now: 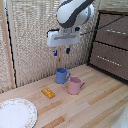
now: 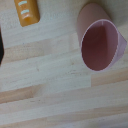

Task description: Caressingly guide your clamp towards the toast. Compassionately possess the toast with your clamp. Gradually tag the toast up from the worktable. Complaisantly, cruise the held-toasty-pillow to your white crockery. Last but notably, liberate the toast onto the shiny white tableware.

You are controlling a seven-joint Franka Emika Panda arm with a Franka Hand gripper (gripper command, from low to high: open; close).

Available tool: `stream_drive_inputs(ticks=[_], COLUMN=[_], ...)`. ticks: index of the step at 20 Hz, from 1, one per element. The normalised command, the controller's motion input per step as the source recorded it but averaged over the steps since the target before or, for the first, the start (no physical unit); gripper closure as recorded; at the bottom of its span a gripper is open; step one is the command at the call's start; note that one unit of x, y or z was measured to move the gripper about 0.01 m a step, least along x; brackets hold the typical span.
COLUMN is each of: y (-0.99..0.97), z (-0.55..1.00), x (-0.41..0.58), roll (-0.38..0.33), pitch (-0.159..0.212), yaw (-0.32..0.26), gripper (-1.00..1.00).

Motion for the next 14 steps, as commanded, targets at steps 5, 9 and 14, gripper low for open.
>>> stream_drive_inputs(ticks=[5,9,14], y=[0.47,0.46,0.44], z=[-0.23,-0.22,-0.25], x=[0.001,0.032,0.089], roll=[-0.062,-0.065,-0.079], pitch=[0.093,0.100,0.072], yaw=[0.143,0.147,0.140], gripper=[-1.00,-1.00,-1.00])
